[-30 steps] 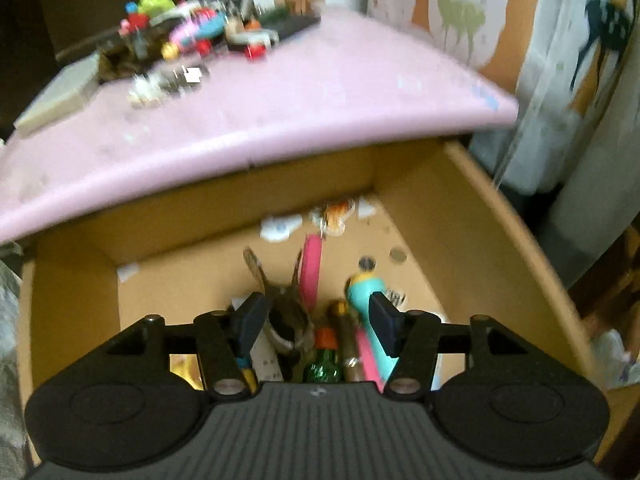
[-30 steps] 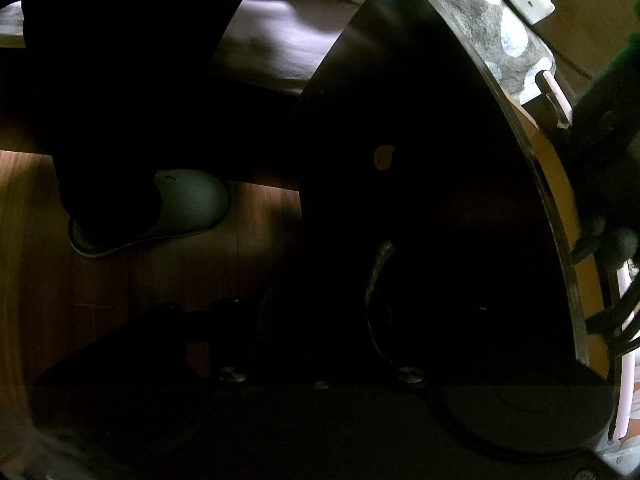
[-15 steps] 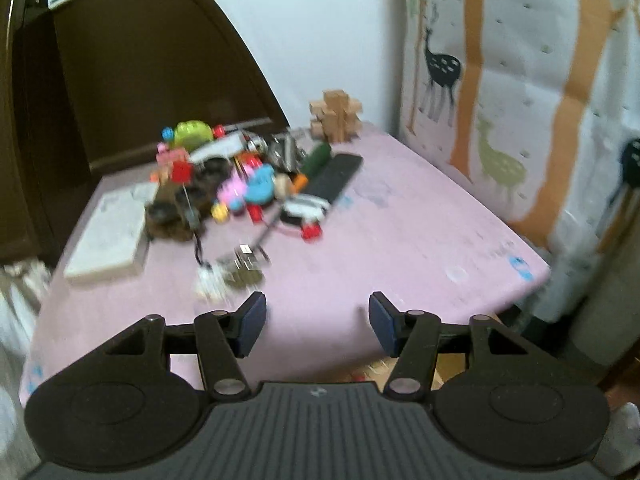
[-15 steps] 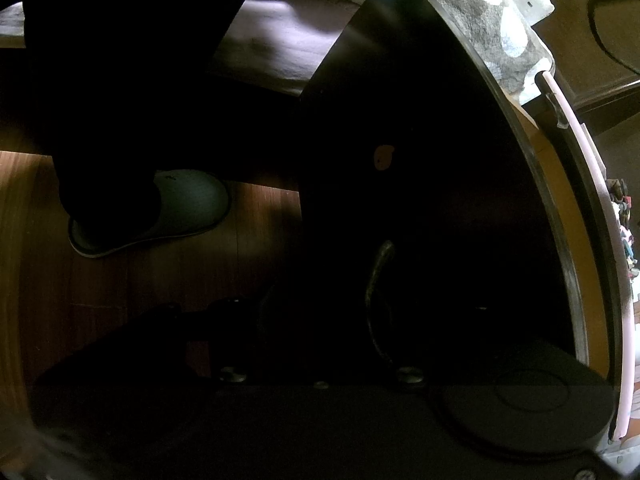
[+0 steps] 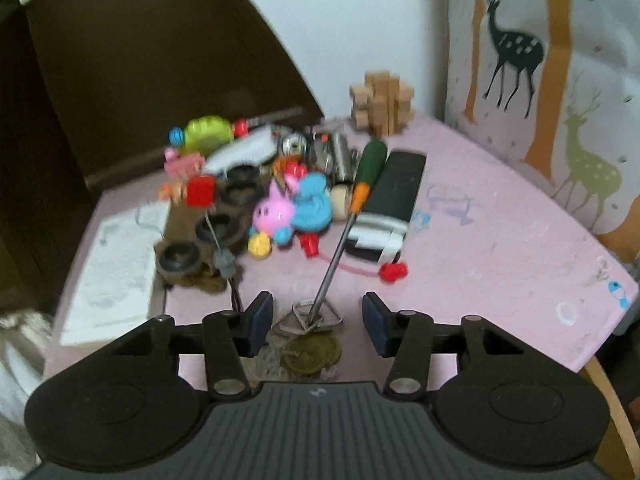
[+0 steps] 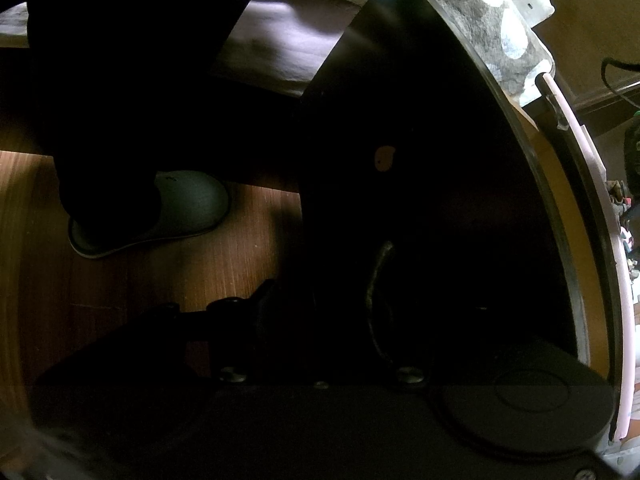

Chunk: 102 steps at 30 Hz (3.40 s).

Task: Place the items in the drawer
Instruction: 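Grasp the metal wire puzzle piece beside the screwdriver with the left gripper, then lift the metal wire piece and carry it toward the open drawer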

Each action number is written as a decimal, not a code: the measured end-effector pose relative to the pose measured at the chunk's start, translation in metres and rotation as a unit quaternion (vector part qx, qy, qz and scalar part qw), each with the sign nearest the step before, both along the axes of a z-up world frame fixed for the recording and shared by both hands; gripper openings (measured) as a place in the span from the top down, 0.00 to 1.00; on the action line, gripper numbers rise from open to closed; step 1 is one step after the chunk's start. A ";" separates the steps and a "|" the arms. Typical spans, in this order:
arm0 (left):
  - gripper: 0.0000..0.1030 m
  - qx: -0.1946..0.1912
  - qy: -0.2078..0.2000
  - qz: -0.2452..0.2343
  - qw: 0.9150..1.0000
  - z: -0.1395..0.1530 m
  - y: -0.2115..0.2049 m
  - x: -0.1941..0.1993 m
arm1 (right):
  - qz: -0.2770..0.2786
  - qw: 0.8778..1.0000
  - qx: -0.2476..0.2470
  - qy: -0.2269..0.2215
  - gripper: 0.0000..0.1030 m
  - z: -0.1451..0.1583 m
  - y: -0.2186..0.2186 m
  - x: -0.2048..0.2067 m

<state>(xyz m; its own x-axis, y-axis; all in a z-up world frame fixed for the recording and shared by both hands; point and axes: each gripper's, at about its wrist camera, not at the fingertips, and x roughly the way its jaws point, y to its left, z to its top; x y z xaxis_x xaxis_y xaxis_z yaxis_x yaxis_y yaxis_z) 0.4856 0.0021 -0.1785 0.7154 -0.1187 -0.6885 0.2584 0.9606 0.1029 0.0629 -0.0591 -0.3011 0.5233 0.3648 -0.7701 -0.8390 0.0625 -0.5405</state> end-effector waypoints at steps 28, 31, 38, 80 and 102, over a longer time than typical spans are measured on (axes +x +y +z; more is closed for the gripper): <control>0.79 -0.054 0.000 0.007 0.998 0.000 0.006 0.004 | -0.001 1.000 0.000 0.000 0.46 0.000 0.001 -0.001; 0.79 -0.056 0.008 -0.013 0.998 0.000 -0.001 -0.004 | 0.000 1.000 0.000 0.000 0.46 0.000 0.000 -0.001; 0.79 -0.053 0.015 -0.062 0.997 0.000 -0.018 -0.033 | -0.002 1.000 -0.001 0.000 0.46 0.000 0.001 -0.001; 0.99 -0.082 0.007 -0.055 0.995 0.037 -0.018 -0.141 | -0.001 1.000 -0.003 0.001 0.46 0.000 0.002 0.000; 0.99 0.061 0.189 -0.045 0.979 -0.090 -0.062 -0.141 | -0.002 1.000 -0.003 0.001 0.46 0.000 0.001 0.000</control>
<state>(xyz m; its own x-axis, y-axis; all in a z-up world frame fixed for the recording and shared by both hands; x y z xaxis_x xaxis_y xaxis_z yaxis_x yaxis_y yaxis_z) 0.3447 -0.0597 -0.2690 0.3980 -0.0690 -0.9148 0.3827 0.9187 0.0972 0.0626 -0.0576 -0.3015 0.5238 0.3583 -0.7729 -0.8394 0.0622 -0.5400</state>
